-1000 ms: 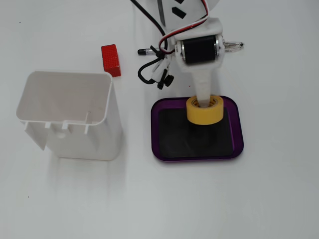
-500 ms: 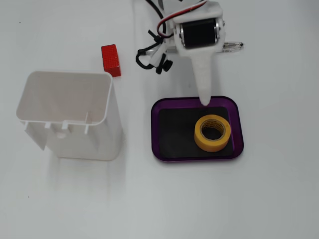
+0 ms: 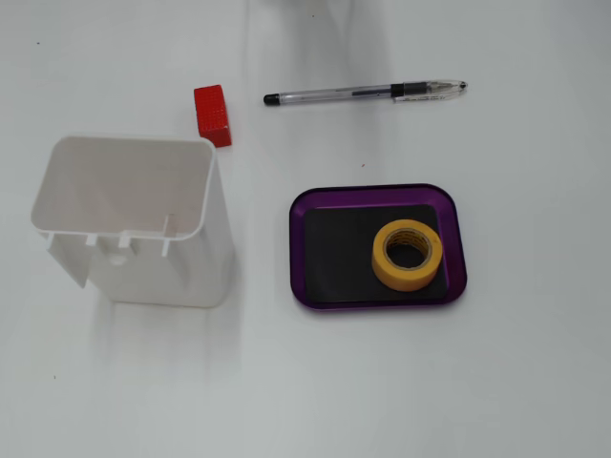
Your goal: Pick up the yellow tape and place it in the box.
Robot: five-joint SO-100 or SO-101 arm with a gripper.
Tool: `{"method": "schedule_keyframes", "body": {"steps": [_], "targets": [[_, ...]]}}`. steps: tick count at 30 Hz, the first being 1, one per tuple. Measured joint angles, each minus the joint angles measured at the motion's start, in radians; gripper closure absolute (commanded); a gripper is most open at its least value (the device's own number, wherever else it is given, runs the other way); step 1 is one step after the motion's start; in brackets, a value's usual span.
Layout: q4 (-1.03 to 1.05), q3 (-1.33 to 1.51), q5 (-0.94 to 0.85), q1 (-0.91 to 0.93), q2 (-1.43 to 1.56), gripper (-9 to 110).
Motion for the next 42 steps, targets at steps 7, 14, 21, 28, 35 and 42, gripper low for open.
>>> {"method": "schedule_keyframes", "body": {"steps": [7,14,21,28,35,42], "targets": [[0.063,0.385,0.0,0.11,0.529,88],[0.071,0.523,0.003,0.137,0.529,88],[0.043,0.729,0.005,0.14,0.529,89],[0.037,0.844,0.003,0.138,0.529,102],[0.014,0.853,0.005,0.138,0.529,102],[-0.011,0.856,0.005,0.138,0.529,102]]}}
